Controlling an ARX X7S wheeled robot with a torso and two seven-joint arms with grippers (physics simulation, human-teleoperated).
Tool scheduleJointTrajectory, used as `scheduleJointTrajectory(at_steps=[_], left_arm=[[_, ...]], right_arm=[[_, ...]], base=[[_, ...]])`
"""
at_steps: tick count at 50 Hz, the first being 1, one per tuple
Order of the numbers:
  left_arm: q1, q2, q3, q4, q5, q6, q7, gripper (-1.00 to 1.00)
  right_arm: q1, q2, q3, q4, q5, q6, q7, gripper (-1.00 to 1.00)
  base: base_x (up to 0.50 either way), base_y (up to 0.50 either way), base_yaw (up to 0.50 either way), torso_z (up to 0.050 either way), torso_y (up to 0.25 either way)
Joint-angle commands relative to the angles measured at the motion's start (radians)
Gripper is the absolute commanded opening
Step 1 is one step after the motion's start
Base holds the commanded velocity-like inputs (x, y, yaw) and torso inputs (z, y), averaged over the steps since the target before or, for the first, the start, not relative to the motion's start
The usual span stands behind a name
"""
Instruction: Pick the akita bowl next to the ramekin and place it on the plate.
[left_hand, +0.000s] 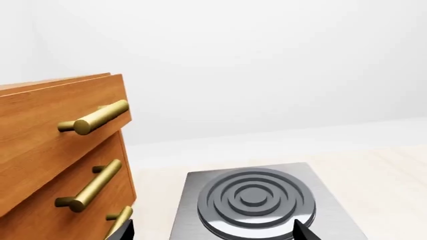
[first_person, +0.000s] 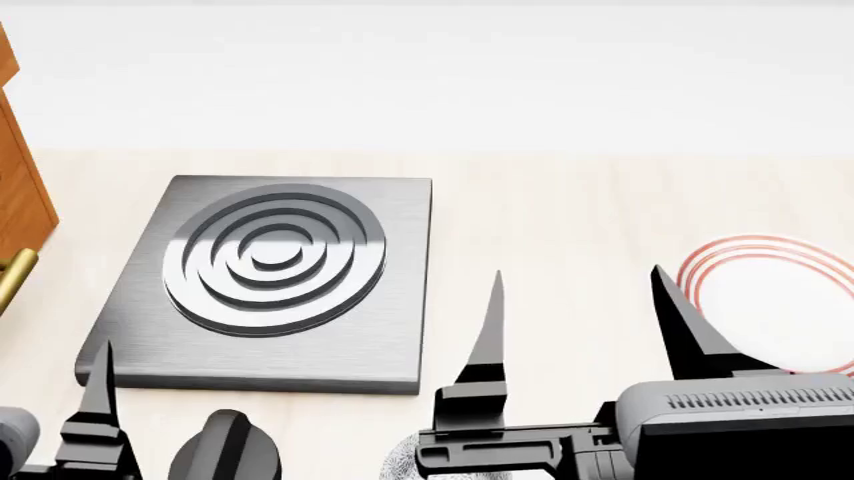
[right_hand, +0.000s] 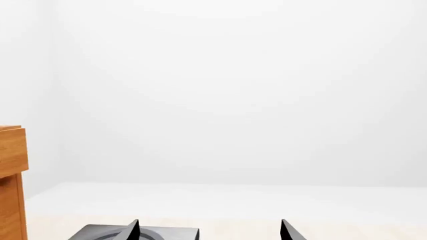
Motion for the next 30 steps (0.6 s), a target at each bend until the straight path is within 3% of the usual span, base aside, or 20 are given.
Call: scheduleJointTrajectory(at_steps=[1,7,30], left_arm=[[0.001,0.005,-0.006,-0.003,0.019,0.009,0.015,1.00],[0.000,-0.001,-0.005,-0.011,0.019,0.010,0.012,1.00],[0.005,-0.008,-0.013,-0.018,0.007,0.012,0.000,1.00]], right_arm=[[0.002,-0.014,0.014,0.004,-0.025,-0.008,-0.010,1.00],[0.000,-0.011,0.014,0.005,-0.024,-0.010,-0.004,1.00],[-0.011,0.001,0.013,0.011,-0.018,-0.024,0.012,1.00]], base=[[0.00,0.00,0.00,0.000,0.000],[0.00,0.00,0.00,0.000,-0.013],[0.00,0.00,0.00,0.000,-0.149]])
